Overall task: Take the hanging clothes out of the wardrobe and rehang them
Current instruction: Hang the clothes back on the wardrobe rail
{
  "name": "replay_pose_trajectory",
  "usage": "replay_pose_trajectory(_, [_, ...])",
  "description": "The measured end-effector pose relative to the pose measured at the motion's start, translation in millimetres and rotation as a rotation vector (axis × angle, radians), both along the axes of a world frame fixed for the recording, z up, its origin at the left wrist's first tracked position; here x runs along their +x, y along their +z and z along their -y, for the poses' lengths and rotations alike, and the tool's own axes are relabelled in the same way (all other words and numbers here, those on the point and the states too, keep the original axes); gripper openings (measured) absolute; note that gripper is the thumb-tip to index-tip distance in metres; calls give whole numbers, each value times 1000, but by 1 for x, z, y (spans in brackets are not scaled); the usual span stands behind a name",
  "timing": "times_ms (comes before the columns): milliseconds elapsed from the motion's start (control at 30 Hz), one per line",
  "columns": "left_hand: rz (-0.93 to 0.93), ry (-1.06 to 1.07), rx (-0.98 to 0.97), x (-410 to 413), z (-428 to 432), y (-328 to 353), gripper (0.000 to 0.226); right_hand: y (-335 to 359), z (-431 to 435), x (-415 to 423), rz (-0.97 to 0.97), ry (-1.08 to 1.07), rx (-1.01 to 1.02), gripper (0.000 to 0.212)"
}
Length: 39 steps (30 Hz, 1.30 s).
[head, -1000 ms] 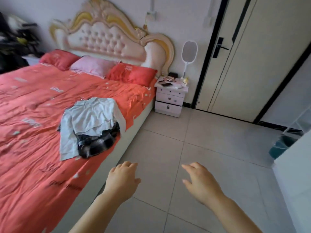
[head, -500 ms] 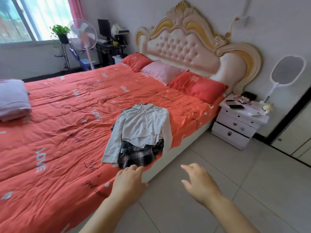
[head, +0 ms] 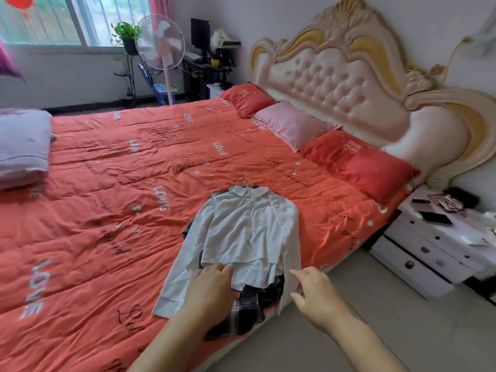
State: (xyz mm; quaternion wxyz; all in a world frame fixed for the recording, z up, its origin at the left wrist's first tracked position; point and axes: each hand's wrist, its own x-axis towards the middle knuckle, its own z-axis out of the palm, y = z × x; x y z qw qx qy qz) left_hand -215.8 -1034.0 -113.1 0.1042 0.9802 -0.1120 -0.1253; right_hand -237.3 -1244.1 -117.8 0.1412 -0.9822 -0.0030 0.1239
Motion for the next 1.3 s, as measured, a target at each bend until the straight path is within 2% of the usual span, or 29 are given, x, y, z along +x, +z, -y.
replay_pose_trajectory(300, [-17, 44, 13, 133, -1, -8, 49, -9, 5, 145, -52, 39, -15, 50])
replay_pose_trajectory(500, [-65, 117, 14, 218, 17, -30, 48, -41, 17, 251, -118, 132, 12, 45])
replay_pose_trajectory(700, [-143, 236, 16, 339, 52, -56, 44, -86, 39, 396, -226, 248, 40, 43])
replay_pose_trajectory(900, [-220, 316, 5, 457, 84, -104, 47, -151, 55, 542, -308, 297, 37, 39])
replay_pose_trajectory(1033, [-271, 380, -22, 506, 92, -153, 45, -203, 48, 628, -275, 275, 79, 35])
replay_pose_trajectory(1300, [-322, 433, -15, 557, 96, -242, 41, -323, 31, 723, -250, 243, 85, 35])
